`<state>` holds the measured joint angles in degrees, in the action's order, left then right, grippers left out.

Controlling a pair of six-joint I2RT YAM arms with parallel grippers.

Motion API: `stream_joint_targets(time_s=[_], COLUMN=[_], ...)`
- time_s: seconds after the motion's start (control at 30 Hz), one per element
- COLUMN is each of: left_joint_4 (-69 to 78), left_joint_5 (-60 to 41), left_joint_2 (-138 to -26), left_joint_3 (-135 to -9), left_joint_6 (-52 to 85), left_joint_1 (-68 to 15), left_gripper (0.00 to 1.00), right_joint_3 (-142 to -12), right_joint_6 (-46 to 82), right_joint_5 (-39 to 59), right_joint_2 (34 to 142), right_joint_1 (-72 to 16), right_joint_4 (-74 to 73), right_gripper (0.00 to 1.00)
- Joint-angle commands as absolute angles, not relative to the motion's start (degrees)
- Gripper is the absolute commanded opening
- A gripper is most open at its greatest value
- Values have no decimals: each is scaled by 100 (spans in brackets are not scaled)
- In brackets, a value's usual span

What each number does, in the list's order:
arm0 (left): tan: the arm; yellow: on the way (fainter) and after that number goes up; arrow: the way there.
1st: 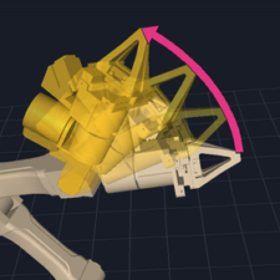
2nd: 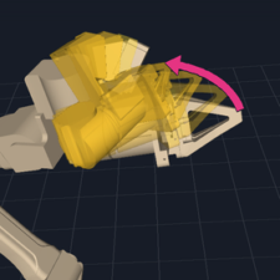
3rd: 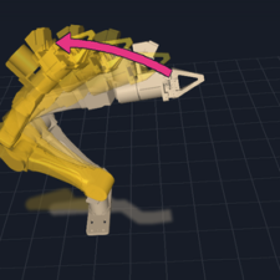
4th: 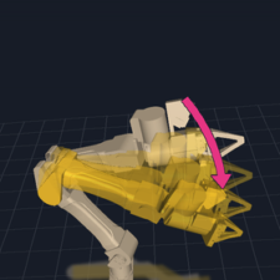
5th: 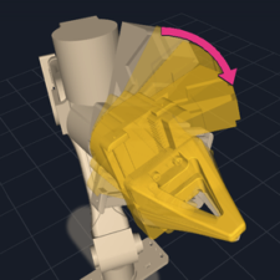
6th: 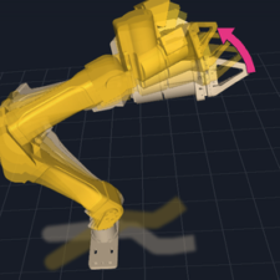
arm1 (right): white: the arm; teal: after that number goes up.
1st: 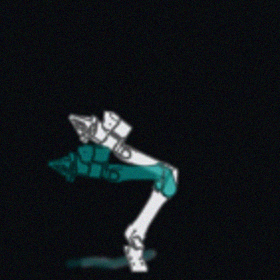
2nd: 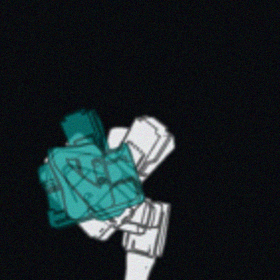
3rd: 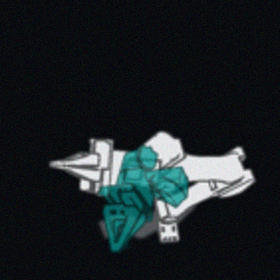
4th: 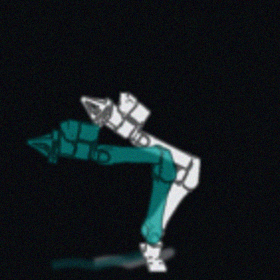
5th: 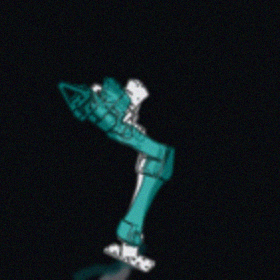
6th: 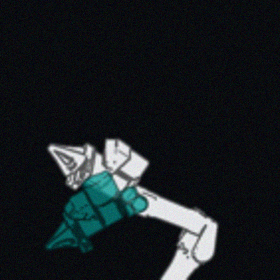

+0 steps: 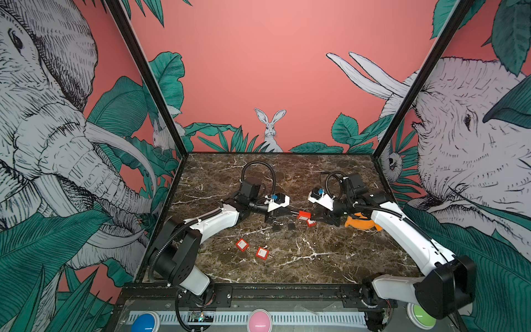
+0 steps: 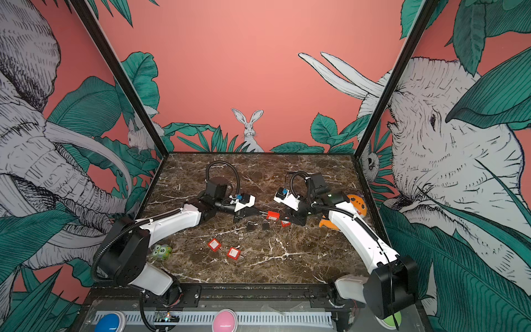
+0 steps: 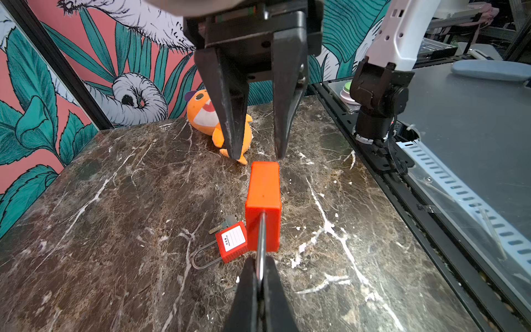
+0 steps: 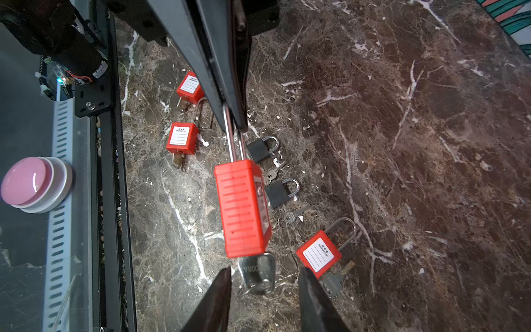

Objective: Lock with the key

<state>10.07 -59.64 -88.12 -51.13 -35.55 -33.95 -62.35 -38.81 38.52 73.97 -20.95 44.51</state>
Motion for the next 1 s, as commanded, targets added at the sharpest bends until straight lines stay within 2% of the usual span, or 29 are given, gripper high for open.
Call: stream_joint_targets(time_s=[0.0,0.3,0.73,0.97], left_joint_4=[1240,1325,1450,1469], left_joint_5=[-6180,-6150,-6048,-6071], left_joint_2=[-8561,-8608,-8705,-8798], left_joint_3=[-5022,-5049,-5062,-5111], left_joint_6=[-3503,-3454,-3314,-3177], left_joint_1=[-3399,-3444,-3443,-3449], left_gripper=[0,0,0,0], right_joint_3=[-6365,-6421,-6164,-5755], right_joint_6=[-3949,-4032,-4119,-3978], right_joint_5=[4070,4102,3933,3609], right_joint_2=[7559,7833,7584,7120], right_joint_1=[-2090,-2090,-2091,-2094], right_joint_4=[4674,4725,4391,3657], right_gripper=[37,36,16,17])
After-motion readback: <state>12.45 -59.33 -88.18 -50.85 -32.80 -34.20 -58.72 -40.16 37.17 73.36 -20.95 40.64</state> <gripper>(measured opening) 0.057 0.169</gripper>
